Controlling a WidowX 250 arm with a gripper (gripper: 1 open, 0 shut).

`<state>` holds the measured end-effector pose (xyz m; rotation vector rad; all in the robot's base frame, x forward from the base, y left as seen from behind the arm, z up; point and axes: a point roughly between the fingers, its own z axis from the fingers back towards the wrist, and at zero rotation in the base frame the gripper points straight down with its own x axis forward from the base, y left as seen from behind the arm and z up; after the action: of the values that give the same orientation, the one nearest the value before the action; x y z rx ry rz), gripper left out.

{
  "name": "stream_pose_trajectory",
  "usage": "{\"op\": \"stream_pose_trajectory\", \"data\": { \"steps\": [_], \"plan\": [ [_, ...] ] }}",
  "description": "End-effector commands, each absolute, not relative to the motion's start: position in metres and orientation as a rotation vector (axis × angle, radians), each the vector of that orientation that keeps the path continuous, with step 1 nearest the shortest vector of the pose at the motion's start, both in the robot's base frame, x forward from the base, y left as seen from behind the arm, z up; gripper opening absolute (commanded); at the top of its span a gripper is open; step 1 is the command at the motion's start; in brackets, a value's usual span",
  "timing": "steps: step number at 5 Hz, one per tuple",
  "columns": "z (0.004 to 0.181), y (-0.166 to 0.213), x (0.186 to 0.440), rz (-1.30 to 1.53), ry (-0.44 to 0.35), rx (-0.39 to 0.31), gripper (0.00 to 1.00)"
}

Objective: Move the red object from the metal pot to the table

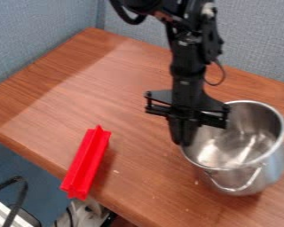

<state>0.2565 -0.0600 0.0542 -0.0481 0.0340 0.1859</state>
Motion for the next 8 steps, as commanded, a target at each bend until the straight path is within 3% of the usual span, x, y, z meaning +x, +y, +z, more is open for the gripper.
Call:
{"op": "stream_pose_trajectory", "data": {
  "steps": [1, 8],
  "plan": [
    [0.008, -0.072, 0.24, 0.165, 0.199, -0.003, 0.0],
    [0.002, -0.079, 0.224, 0.137, 0.206, 0.005, 0.0]
  ]
}}
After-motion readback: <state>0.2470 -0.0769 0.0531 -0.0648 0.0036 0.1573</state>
